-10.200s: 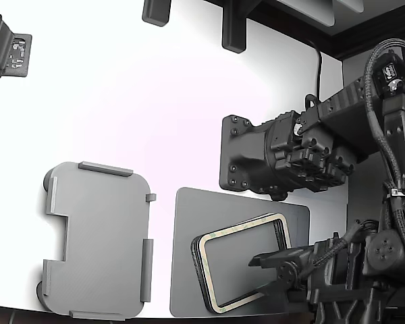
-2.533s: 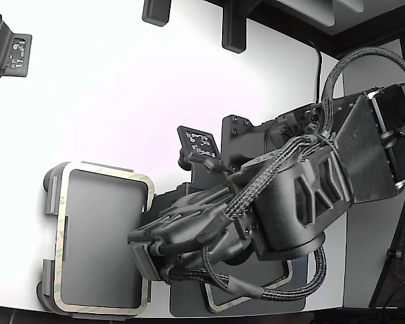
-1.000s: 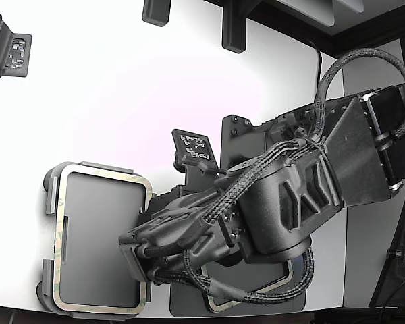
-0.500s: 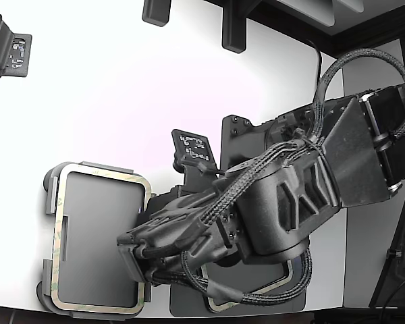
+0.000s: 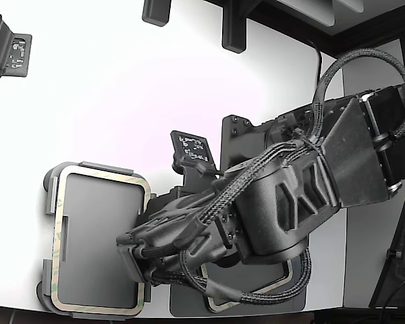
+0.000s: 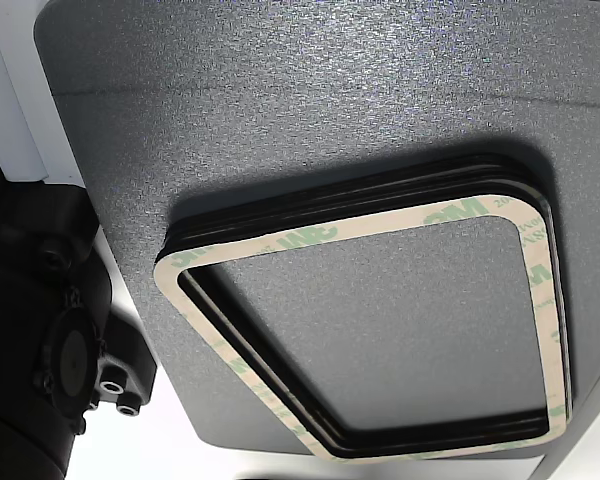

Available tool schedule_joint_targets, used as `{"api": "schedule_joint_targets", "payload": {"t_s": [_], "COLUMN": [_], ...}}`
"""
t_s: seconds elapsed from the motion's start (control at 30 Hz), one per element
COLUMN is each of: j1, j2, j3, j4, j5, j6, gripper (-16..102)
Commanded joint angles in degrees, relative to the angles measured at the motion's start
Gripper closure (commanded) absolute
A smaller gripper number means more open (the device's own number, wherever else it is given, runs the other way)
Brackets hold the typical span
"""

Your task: Grab top frame and put it into gray box.

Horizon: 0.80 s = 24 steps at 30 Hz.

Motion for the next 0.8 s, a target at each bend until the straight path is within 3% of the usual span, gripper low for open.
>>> {"api": "schedule_joint_targets", "payload": {"t_s": [0.0,0.03,0.07,0.1,0.13,0.23,0.33,0.53,0.67,0.77], "j1": [-0.8,-0.7,-0.7,-0.7,-0.6,-0.6,-0.6,-0.6,-1.0,-3.5], "j2": [1.3,1.6,2.0,2.2,2.5,3.1,6.4,13.9,25.0,36.2], "j3": [-0.8,-0.2,0.5,0.7,0.7,-0.9,1.3,0.9,10.5,20.9], "j4": [-0.5,-1.1,-2.0,-2.5,-2.6,-3.3,-9.3,-9.7,-16.3,-22.7], "j5": [0.1,0.6,0.4,0.8,1.5,3.6,7.5,16.3,26.6,28.8], "j6": [-0.6,-0.8,-1.0,-1.3,-1.1,-1.8,-3.7,-21.9,-44.6,-64.3], "gripper": [96,64,-9,11,-14,-14,-14,-14,-14,-14]}}
